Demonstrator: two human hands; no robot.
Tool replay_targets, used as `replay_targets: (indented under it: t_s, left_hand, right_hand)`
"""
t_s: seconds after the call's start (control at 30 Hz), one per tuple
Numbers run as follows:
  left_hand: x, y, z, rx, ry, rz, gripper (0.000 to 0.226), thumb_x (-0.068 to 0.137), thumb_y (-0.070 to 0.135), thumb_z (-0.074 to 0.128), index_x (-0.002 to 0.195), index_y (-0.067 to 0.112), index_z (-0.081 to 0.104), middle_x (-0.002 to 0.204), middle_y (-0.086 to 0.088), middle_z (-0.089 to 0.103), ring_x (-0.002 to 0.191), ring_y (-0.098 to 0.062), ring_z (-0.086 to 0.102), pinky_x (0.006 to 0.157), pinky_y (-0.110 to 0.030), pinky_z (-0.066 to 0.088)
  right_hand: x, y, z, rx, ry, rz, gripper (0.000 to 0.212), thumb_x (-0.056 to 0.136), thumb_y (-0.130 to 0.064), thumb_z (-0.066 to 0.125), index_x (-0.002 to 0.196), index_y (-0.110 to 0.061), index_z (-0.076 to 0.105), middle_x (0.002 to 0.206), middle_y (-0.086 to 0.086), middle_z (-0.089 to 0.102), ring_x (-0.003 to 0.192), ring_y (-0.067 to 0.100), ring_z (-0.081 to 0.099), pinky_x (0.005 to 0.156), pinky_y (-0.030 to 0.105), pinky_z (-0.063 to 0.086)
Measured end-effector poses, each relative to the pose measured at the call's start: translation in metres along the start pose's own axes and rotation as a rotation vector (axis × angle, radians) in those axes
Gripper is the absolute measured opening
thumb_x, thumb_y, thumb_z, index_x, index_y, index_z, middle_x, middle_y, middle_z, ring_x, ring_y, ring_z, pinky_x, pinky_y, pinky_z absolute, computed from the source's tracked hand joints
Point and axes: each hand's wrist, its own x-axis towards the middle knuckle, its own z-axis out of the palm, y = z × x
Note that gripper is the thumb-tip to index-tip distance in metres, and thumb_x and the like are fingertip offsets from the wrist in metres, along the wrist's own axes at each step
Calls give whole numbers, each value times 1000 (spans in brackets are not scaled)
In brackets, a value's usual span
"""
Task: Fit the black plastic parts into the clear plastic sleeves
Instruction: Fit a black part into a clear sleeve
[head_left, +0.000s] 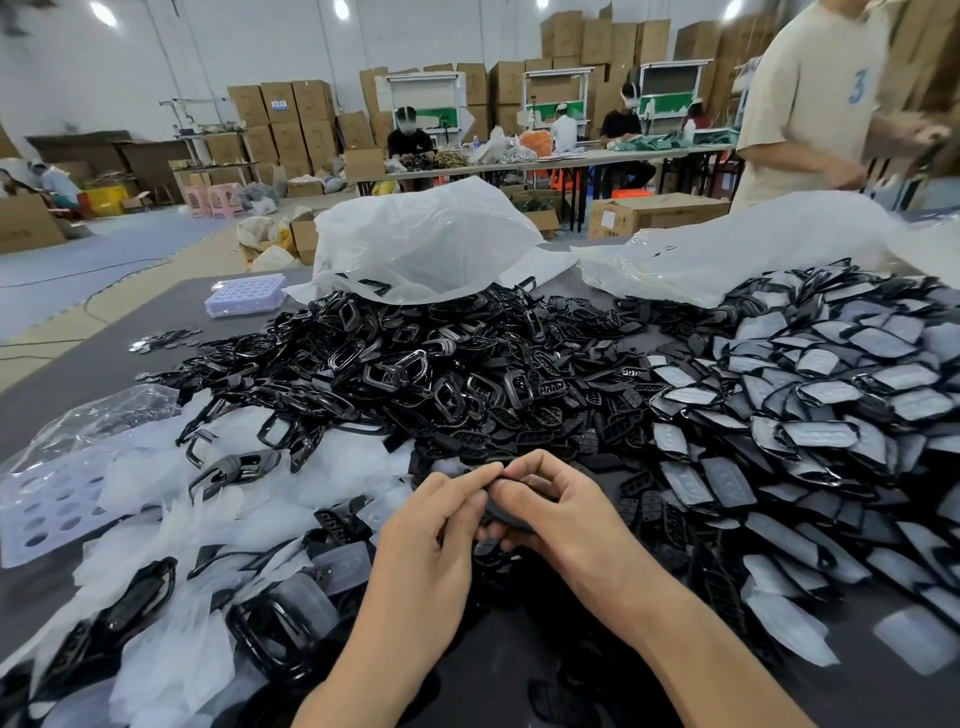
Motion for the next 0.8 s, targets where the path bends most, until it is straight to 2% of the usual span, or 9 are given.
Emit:
replay_targets:
  t_s: [0.13, 0.33, 0.4, 0.47, 0.53, 0.6, 0.67, 0.73, 0.8]
  left_hand:
    - [-4, 3, -3, 164, -22, 105, 30, 106, 37, 39, 132, 45, 52, 107, 24, 59, 100, -1, 62, 79, -9, 45]
    - [-5, 7, -5, 492, -178, 263, 45, 100, 27, 37, 143, 31, 50, 93, 16, 53, 74, -4, 52, 63, -23, 47]
    - [-6, 10, -2, 485, -218, 296, 45, 96, 23, 42, 139, 29, 56, 87, 12, 53, 71, -12, 54, 60, -29, 49]
    - [-8, 13, 2, 458, -274, 326, 45, 92, 22, 46, 133, 30, 61, 83, 11, 55, 70, -14, 56, 60, -30, 50]
    - [-10, 15, 7, 469, -332, 399, 41, 88, 22, 49, 124, 33, 67, 82, 10, 57, 70, -11, 56, 61, -25, 49]
    - [-13, 16, 11, 460, -307, 457, 36, 88, 21, 52, 115, 33, 71, 82, 11, 59, 69, -6, 55, 61, -19, 46]
    - [-12, 14, 10, 365, -175, 384, 31, 91, 21, 50, 112, 36, 69, 86, 16, 60, 69, -2, 57, 62, -16, 46]
    - [-10, 12, 6, 198, -37, 185, 24, 101, 31, 46, 113, 45, 62, 84, 18, 63, 65, -2, 58, 59, -14, 44]
    - [-7, 10, 3, -3, 35, -39, 21, 97, 50, 45, 114, 52, 57, 80, 13, 64, 59, -6, 56, 55, -15, 44]
  right_hand:
    - [0, -4, -2, -39, 74, -24, 19, 79, -24, 72, 66, -28, 59, 80, 6, 69, 69, 18, 66, 62, 26, 53]
    - [1, -5, -7, 26, 207, -69, 30, 92, -5, 66, 70, -19, 52, 70, 6, 65, 62, 14, 61, 59, 23, 52]
    - [3, -4, -10, 47, 237, -80, 36, 91, -5, 67, 65, -23, 50, 66, 2, 60, 60, 13, 57, 58, 22, 52]
    - [4, -4, -11, 85, 251, -88, 40, 91, -5, 67, 61, -26, 52, 67, 3, 62, 62, 16, 63, 58, 23, 54]
    - [4, -5, -12, 99, 258, -100, 42, 89, -9, 70, 56, -30, 54, 70, 3, 66, 66, 19, 69, 59, 23, 55]
    - [5, -6, -12, 83, 257, -114, 38, 84, -15, 73, 55, -33, 56, 71, 3, 68, 69, 19, 71, 60, 23, 55]
    - [6, -8, -13, 104, 258, -118, 41, 87, -9, 72, 55, -31, 58, 69, 4, 68, 65, 18, 70, 57, 22, 55]
    - [5, -7, -13, 104, 239, -102, 43, 91, -5, 68, 56, -29, 58, 69, 4, 68, 62, 17, 69, 56, 23, 55]
    - [3, -6, -8, 73, 163, -80, 39, 92, -8, 70, 60, -30, 62, 75, 3, 72, 66, 18, 70, 58, 23, 55]
